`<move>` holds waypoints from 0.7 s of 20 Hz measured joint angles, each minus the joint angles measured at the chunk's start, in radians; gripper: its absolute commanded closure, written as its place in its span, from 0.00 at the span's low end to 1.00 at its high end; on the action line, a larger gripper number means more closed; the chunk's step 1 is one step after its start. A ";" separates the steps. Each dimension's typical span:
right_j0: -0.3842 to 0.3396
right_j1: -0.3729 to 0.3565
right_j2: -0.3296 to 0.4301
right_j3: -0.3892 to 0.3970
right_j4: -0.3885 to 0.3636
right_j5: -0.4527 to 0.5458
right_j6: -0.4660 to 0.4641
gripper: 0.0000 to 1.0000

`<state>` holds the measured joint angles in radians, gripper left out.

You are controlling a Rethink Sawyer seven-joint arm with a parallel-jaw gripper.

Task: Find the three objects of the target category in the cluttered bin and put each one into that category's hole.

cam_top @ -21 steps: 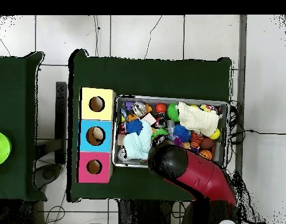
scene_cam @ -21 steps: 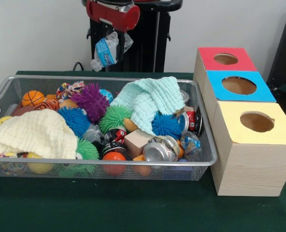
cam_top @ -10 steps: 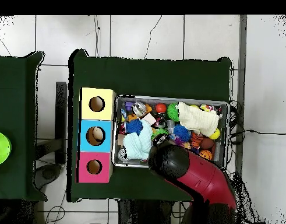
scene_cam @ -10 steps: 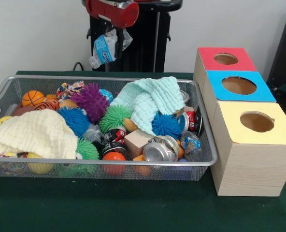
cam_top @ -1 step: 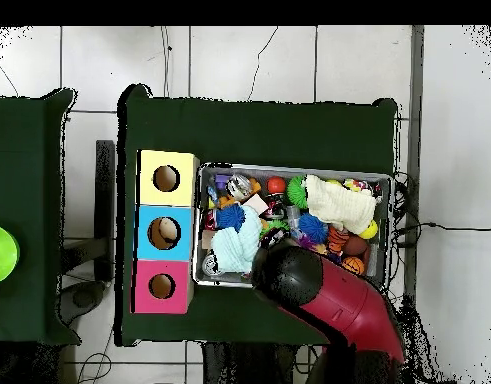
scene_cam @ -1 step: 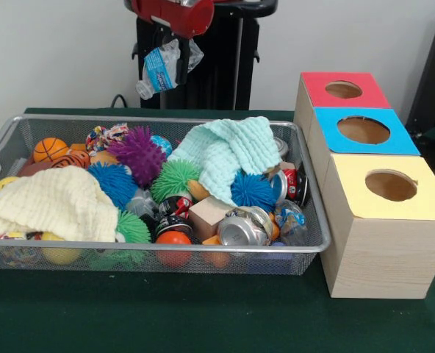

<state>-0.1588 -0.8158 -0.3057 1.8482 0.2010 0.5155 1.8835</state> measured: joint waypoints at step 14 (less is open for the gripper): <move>0.094 0.048 -0.057 -0.081 0.066 0.059 0.043 1.00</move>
<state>-0.0652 -0.7678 -0.3627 1.7669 0.2675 0.5749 1.9265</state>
